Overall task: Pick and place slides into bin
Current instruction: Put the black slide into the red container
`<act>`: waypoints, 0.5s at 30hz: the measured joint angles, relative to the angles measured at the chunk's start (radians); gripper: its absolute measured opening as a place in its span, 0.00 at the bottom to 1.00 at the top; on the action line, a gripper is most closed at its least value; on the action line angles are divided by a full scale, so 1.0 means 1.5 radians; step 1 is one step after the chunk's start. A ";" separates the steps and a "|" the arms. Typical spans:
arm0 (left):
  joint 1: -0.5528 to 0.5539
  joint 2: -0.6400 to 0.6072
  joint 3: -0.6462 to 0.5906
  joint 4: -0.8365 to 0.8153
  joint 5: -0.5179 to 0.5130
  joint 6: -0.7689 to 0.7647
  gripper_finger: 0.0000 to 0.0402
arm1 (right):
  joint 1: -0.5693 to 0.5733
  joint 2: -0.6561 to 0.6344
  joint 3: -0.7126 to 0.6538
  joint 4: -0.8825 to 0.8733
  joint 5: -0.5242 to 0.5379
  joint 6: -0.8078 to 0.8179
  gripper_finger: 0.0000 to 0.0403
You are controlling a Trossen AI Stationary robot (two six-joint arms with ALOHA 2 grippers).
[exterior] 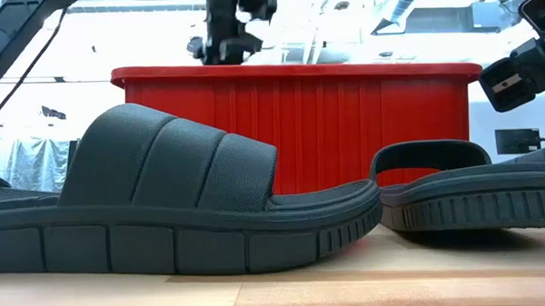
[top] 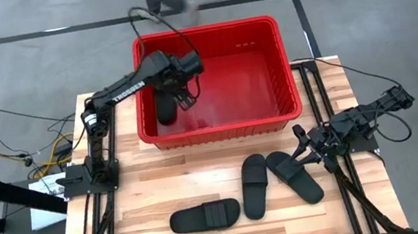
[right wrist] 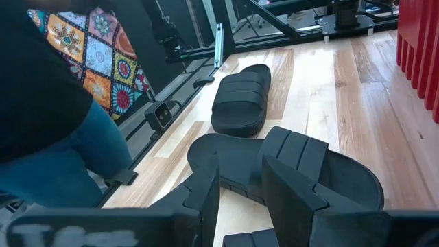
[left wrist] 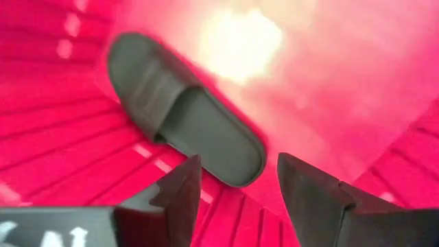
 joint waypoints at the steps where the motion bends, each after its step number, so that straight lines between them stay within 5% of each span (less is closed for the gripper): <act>1: -0.004 0.000 0.030 -0.006 0.000 0.006 0.46 | 0.000 0.000 0.000 0.000 0.000 0.000 0.25; 5: -0.024 -0.011 0.128 0.001 0.008 0.043 0.46 | 0.000 0.000 0.000 0.000 0.000 0.000 0.25; 15: -0.063 -0.176 0.096 0.020 0.067 0.072 0.46 | 0.000 0.000 0.000 0.000 0.000 0.000 0.25</act>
